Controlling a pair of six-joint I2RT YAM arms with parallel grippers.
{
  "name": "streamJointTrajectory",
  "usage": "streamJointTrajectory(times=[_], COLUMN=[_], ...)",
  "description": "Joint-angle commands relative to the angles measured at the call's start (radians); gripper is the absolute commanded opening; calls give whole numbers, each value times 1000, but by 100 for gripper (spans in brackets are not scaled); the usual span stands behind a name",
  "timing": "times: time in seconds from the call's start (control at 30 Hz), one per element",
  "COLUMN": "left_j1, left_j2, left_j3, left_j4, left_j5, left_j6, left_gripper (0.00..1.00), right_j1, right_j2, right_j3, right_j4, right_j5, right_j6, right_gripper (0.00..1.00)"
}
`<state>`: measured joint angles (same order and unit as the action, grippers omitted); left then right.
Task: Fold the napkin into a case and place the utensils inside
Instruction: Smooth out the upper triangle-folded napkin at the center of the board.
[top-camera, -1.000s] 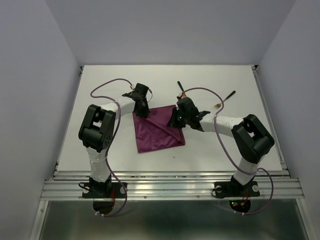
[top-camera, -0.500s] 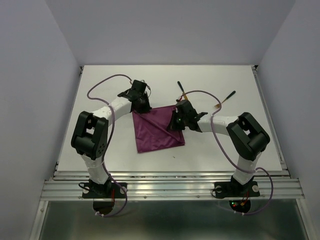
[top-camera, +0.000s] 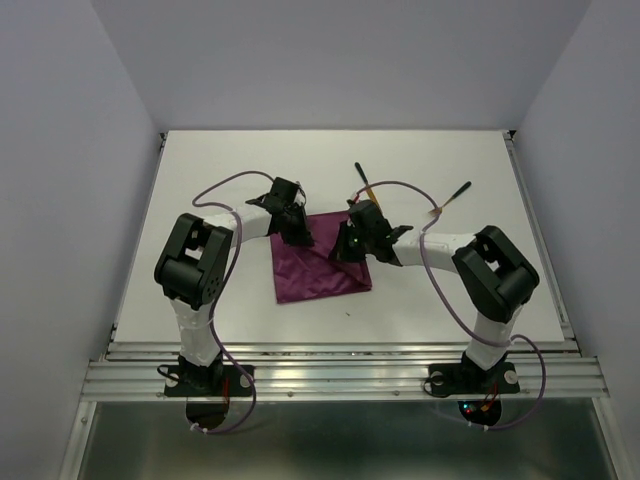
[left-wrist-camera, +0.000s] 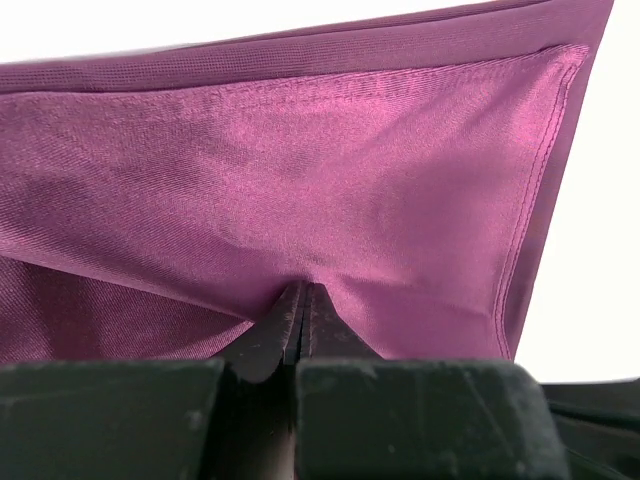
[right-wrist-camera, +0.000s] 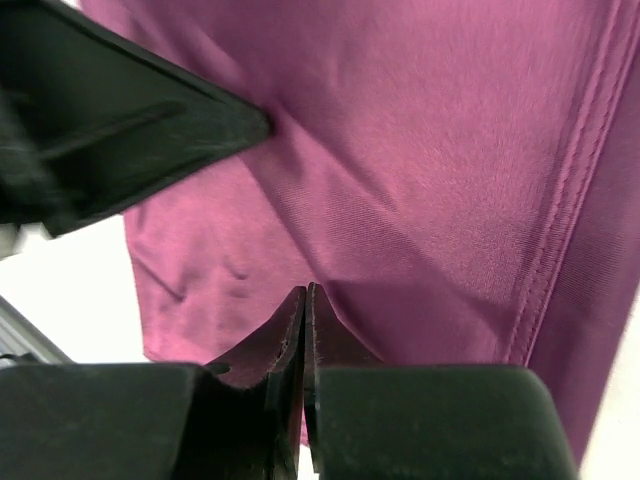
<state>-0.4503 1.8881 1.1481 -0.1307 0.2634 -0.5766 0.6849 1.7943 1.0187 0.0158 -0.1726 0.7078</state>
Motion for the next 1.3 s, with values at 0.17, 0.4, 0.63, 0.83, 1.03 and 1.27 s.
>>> streamJointTrajectory(times=[0.17, 0.4, 0.63, 0.83, 1.03, 1.27], left_j1=[-7, -7, -5, -7, -5, -5], left_j2=[-46, -107, -123, -110, -141, -196], left_j3=[9, 33, 59, 70, 87, 82], left_j4=[-47, -84, -99, -103, -128, -179], left_j5=[-47, -73, -81, -81, -93, -147], left_j6=[27, 46, 57, 57, 61, 67], left_gripper=[0, 0, 0, 0, 0, 0], right_j1=[15, 15, 15, 15, 15, 15], right_j2=[76, -88, -191, -198, -180, -378], right_j3=[3, -14, -107, -213, -226, -215], right_j4=[44, -13, -103, -109, -123, -157], right_j5=[-10, 65, 110, 114, 125, 353], right_j6=[10, -11, -33, -33, -39, -42], right_gripper=[4, 4, 5, 6, 4, 6])
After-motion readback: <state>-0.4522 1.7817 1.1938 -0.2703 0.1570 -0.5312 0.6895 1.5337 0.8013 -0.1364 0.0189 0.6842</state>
